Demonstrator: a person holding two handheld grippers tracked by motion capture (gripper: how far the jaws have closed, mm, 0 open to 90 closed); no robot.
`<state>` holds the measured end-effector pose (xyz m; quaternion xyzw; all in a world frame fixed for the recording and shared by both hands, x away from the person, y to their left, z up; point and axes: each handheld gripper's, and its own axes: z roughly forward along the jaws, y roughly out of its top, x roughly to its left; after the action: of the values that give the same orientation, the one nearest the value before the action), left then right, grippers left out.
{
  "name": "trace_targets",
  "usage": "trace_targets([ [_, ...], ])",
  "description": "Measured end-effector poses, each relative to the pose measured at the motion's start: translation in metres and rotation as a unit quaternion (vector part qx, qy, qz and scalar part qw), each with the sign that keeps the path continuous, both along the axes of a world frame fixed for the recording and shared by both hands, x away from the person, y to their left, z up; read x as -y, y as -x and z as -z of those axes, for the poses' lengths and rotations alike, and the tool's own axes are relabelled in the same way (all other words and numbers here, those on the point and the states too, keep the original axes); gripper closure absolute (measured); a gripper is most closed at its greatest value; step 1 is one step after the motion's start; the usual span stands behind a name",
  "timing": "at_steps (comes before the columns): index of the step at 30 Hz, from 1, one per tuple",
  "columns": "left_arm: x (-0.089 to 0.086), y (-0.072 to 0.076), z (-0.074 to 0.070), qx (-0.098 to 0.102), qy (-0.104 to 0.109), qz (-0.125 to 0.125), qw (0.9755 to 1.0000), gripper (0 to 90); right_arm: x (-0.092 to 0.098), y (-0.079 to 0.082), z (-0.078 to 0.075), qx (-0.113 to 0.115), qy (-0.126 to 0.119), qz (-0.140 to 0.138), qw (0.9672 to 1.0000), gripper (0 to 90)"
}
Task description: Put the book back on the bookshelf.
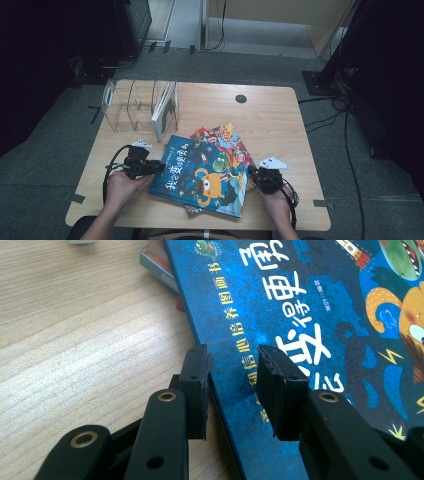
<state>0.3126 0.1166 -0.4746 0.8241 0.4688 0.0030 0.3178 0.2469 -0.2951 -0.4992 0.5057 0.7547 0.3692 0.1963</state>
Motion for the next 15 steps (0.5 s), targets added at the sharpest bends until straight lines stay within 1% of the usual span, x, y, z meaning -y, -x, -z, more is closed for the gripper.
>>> trace_targets([
  [2,0.001,0.0,0.0,0.002,-0.001,0.0,1.0,66.9,0.001,-0.004,0.0,-0.002,-0.004,0.003,1.0,90.0],
  [3,0.002,0.0,-0.001,0.007,-0.001,-0.002,1.0,66.9,0.002,-0.006,0.0,0.0,-0.002,0.001,1.0,90.0],
  [5,0.002,0.0,-0.001,0.009,0.0,-0.002,1.0,66.8,0.001,-0.008,0.0,0.0,-0.002,0.001,1.0,90.0],
  [7,0.003,0.0,-0.001,0.013,-0.002,-0.001,0.9999,66.9,0.003,-0.015,0.001,0.003,-0.001,0.0,1.0,89.9],
  [10,0.004,0.0,-0.001,0.014,-0.002,-0.001,0.9999,67.1,0.004,-0.02,0.001,0.006,-0.003,0.0,1.0,89.8],
  [15,0.005,0.0,-0.001,0.018,-0.002,-0.002,0.9998,67.2,0.006,-0.027,0.001,0.002,-0.004,-0.001,1.0,89.8],
])
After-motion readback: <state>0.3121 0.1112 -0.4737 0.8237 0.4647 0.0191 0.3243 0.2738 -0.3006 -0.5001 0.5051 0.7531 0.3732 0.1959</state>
